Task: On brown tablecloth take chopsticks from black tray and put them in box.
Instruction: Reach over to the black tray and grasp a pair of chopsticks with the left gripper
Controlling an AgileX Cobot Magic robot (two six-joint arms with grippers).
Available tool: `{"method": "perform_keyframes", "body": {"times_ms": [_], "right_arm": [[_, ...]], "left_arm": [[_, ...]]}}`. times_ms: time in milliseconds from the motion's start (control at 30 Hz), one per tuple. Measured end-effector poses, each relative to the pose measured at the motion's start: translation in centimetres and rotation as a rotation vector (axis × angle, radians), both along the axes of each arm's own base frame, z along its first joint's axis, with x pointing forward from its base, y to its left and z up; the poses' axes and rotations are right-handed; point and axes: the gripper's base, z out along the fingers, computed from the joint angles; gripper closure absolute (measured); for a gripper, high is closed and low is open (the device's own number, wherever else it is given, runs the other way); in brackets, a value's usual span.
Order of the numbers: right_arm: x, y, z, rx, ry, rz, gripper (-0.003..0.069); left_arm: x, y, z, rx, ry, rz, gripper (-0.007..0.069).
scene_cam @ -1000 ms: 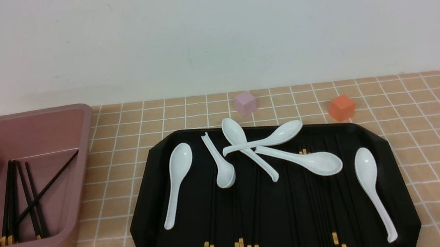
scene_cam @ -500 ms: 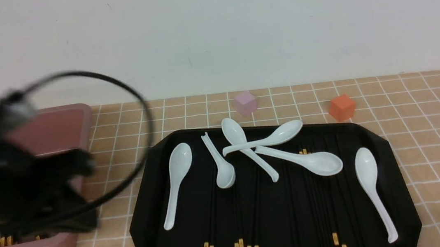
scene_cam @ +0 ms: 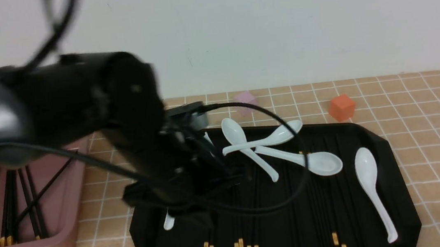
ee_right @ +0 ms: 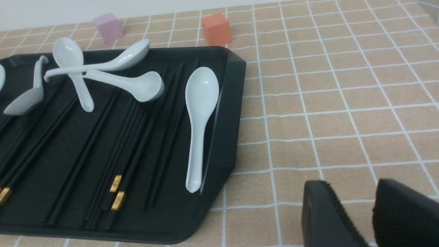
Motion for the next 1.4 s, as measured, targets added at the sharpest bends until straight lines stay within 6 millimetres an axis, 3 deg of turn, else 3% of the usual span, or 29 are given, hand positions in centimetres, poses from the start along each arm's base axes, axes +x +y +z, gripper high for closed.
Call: {"method": "perform_keyframes", "body": {"times_ms": [200,433,600,1033,1400], "right_arm": [[0.0,0.0,0.0,0.000,0.000,0.000,0.0419],[0.0,0.0,0.0,0.000,0.000,0.000,0.0419],[0.0,0.0,0.0,0.000,0.000,0.000,0.0419],[0.0,0.0,0.0,0.000,0.000,0.000,0.0419],[0.0,0.0,0.0,0.000,0.000,0.000,0.0419]], "left_arm": [[0.4,-0.7,-0.3,0.000,-0.024,0.041,0.0601],[2.0,-1.2,-4.9,0.128,0.036,0.037,0.0414],[3.0,-1.4,-7.6,0.191,0.028,0.017,0.0328],[3.8,-1.9,-11.2,0.220,0.054,0.013,0.0310],[4.1,-2.0,-11.5,0.235,0.068,0.008,0.0341]]}}
